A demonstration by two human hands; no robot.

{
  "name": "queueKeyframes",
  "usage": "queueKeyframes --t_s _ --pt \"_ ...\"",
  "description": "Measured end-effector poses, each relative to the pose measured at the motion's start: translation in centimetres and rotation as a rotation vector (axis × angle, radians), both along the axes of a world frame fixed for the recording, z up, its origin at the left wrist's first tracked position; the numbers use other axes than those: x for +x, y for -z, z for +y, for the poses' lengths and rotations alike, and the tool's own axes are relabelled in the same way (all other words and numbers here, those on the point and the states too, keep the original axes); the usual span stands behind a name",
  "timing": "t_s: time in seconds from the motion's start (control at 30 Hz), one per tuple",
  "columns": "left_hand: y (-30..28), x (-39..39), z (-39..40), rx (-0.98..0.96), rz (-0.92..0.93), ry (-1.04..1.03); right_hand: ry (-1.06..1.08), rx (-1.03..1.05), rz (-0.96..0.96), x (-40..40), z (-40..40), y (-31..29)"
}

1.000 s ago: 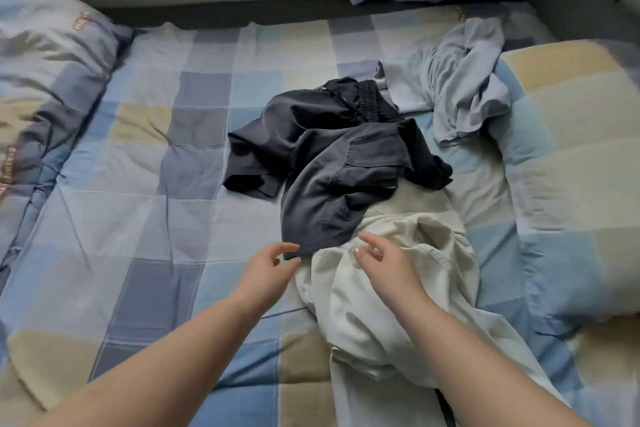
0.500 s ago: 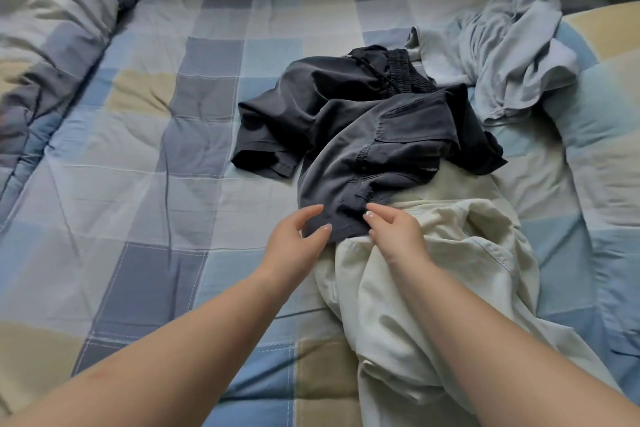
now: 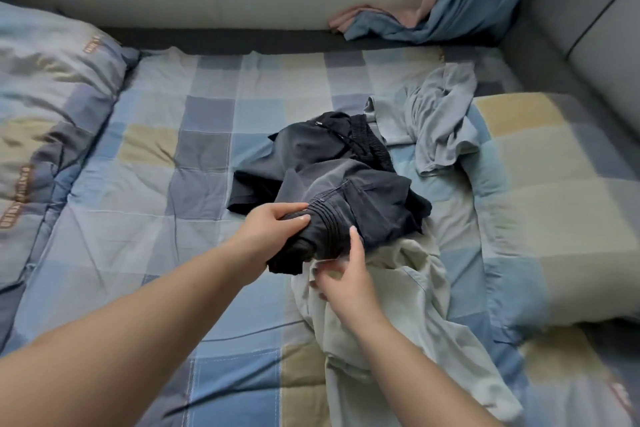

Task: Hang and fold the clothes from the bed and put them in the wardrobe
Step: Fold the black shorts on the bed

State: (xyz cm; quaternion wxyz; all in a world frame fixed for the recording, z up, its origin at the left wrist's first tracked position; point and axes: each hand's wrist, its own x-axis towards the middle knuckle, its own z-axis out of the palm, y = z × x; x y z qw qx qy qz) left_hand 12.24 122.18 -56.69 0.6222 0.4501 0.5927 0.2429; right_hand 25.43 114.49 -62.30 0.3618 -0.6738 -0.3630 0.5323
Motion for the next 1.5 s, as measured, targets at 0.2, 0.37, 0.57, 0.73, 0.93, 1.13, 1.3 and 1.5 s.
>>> queueKeyframes --t_s 0.2,0.37,0.57,0.73,0.93,1.13,1.3,1.5 --pt "-11.2 -3.6 -2.1 -0.016 -0.071 0.23 -0.087 -0.069 -0.397 1.4 0.7 -6.0" --pt "-17.5 -8.9 -4.0 0.047 0.164 0.322 -0.005 0.202 -0.489 -0.9 0.5 -14.6" --pt "-23.9 -13.0 -7.3 0.267 0.493 0.339 -0.156 0.521 -0.429 -5.9 -3.7 -26.6" --pt "-32.4 -12.9 -9.6 0.107 -0.011 0.137 -0.397 0.876 -0.646 -11.7 -7.4 -32.3" --pt "-38.3 -16.3 -11.4 0.094 0.105 0.227 -0.612 1.044 -0.677 -16.4 -9.2 -38.5" --pt "-41.1 -20.8 -13.7 0.34 0.144 0.195 -0.279 0.974 -0.426 -17.0 -12.1 -39.8" --pt "-44.9 -25.6 -15.7 0.433 0.003 0.217 -0.53 0.458 -0.725 -14.6 -12.3 -37.5" --pt "-47.5 -30.8 -17.1 0.52 0.017 0.209 -0.583 0.374 -0.834 -16.9 -11.8 -37.9"
